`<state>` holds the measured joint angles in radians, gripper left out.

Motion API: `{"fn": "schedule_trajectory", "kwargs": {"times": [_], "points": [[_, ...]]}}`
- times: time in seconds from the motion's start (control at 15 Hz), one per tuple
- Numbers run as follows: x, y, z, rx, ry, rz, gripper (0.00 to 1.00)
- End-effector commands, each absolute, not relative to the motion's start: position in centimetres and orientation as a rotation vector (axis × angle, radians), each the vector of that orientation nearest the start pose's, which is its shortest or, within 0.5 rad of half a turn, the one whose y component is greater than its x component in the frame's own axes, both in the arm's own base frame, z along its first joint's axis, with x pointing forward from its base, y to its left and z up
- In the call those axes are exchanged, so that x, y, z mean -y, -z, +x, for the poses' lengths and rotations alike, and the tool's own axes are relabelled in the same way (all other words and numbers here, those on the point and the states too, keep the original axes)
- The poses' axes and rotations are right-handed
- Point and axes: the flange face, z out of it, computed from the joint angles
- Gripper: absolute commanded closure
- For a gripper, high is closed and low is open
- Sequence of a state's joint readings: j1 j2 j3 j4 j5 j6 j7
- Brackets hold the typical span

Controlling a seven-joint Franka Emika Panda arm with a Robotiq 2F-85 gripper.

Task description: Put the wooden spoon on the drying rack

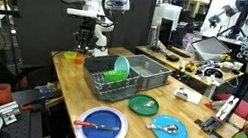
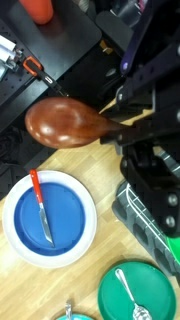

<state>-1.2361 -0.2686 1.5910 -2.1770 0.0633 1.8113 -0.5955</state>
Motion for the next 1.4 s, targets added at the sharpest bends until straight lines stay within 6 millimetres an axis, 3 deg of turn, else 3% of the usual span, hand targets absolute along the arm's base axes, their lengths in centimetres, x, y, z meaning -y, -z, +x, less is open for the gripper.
{"fn": "schedule_trajectory", "kwargs": {"times": [0.0,0.2,0.27,0.53,0.8,1.2,1.27,1.33], "points": [[-18.2,-36.2,45.4,1.373,-0.635,-2.929,0.83],[-18.1,-36.2,45.5,1.375,-0.63,-2.913,0.83],[-18.1,-36.2,45.5,1.375,-0.629,-2.912,0.96],[-20.3,-38.1,45.7,1.491,-0.636,-3.013,0.96],[-24.3,-39.9,45.5,1.736,-0.64,-3.016,0.96],[-28.5,-39.8,44.7,2.144,-0.663,-2.782,0.96],[-28.4,-39.6,44.3,2.052,-0.619,-2.865,0.96],[-28.6,-39.6,44.2,2.064,-0.621,-2.856,0.83]]}}
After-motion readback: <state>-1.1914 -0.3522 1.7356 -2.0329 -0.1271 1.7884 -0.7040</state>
